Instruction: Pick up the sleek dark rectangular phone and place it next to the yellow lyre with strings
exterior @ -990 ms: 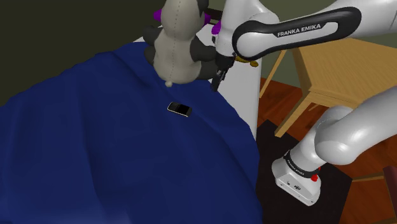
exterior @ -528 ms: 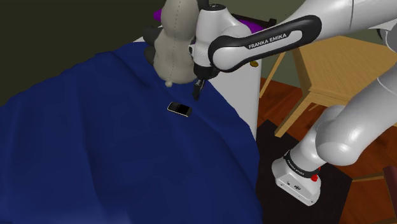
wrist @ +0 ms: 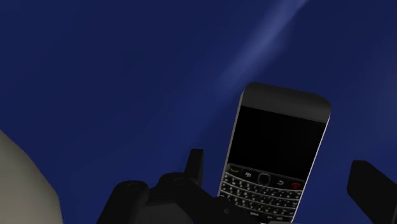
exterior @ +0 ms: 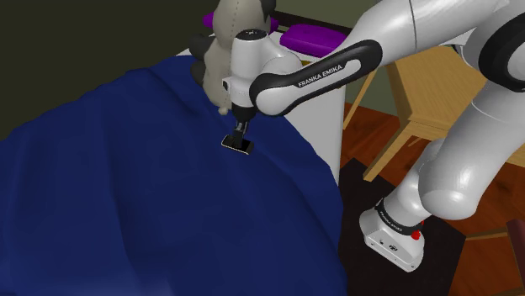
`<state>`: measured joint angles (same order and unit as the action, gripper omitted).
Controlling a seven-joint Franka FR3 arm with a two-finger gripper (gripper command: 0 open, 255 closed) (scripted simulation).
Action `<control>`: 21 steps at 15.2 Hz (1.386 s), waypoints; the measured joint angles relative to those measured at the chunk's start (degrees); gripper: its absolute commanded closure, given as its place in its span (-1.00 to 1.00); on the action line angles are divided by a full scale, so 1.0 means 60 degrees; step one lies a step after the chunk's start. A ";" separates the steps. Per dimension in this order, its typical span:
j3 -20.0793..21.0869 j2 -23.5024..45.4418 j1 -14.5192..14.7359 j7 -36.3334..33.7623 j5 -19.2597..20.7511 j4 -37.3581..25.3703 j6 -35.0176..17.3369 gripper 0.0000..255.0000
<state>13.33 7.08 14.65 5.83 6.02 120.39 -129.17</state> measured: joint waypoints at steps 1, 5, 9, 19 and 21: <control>0.0006 0.0073 0.0016 -0.0028 0.0030 0.0047 -0.0118 -1.00; -0.0003 0.0394 0.0056 -0.0158 0.0169 0.0196 -0.0572 -1.00; -0.0021 0.0555 0.0061 -0.0194 0.0232 0.0208 -0.0741 -1.00; -0.0020 0.0557 0.0061 -0.0188 0.0232 0.0195 -0.0748 1.00; -0.0019 0.0558 0.0061 -0.0187 0.0231 0.0192 -0.0744 1.00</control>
<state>13.22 10.42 15.02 4.71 7.40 121.55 -133.63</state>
